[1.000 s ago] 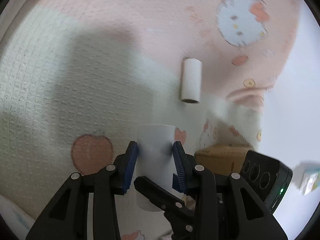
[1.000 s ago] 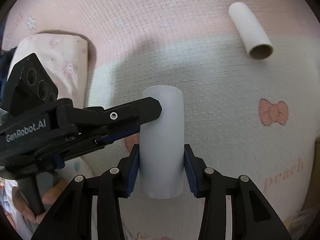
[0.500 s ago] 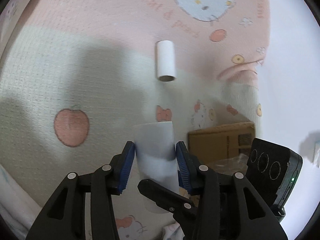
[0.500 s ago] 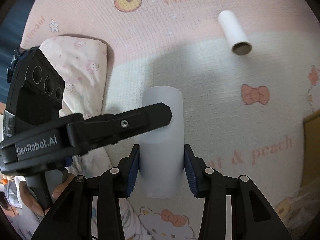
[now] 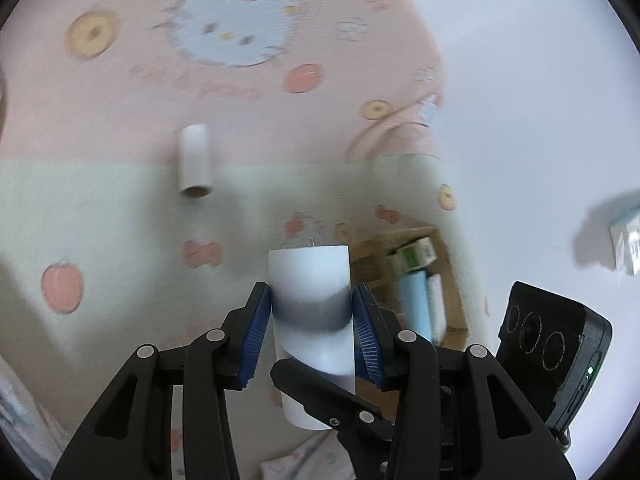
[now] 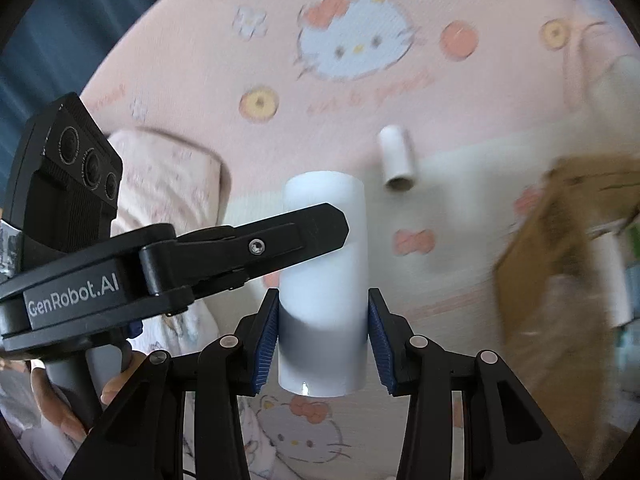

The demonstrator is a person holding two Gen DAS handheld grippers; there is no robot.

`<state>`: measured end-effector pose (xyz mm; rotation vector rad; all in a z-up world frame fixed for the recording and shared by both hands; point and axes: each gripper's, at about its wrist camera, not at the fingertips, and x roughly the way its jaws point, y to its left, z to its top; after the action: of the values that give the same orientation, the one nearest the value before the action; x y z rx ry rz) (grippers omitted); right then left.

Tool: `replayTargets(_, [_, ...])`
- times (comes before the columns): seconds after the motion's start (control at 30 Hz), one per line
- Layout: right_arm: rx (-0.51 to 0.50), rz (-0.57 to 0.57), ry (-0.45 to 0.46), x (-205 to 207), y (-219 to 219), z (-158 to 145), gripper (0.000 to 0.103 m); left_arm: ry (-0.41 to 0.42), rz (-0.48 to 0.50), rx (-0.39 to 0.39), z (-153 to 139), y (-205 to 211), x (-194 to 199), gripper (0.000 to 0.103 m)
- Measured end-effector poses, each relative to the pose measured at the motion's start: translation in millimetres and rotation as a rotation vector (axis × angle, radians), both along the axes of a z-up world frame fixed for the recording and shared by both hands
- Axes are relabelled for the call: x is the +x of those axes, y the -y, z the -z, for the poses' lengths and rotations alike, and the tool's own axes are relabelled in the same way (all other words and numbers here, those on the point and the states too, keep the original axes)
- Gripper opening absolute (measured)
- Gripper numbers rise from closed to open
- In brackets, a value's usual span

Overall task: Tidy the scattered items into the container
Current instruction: 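Carry both upright tubes over the cardboard box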

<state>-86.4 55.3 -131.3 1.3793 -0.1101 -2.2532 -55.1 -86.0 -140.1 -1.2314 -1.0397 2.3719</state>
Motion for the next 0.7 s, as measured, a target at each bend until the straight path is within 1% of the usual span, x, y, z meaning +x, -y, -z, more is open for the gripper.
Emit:
replayTargets(0.2, [0.013,0.050,-0.054,-1,-37,-30,0.040,-0.022,0.068,-0.032,-31,-43,-18,0.046])
replayTargets(0.3, [0.041,0.065,-0.083,-1,-57,-41,0.040,-0.015,0.112,-0.035,-42,-69,-32,0.046])
replayTargets(0.37, [0.045,0.083,-0.085,-5,-75,-47,0.040,-0.014,0.145,-0.053,-49,-88,-42,0.046])
replayTargets(0.57, [0.027,0.140,-0.065,-16,-137,-55,0.040,-0.015,0.220,-0.115,-66,-148,-67,0.046])
replayTargets(0.63, [0.021,0.153,-0.052,-19,-155,-55,0.040,-0.002,0.253,-0.140,-68,-169,-79,0.046])
replayTargets(0.7, [0.005,0.170,-0.011,-27,-176,-51,0.040,0.027,0.276,-0.167,-65,-185,-90,0.046])
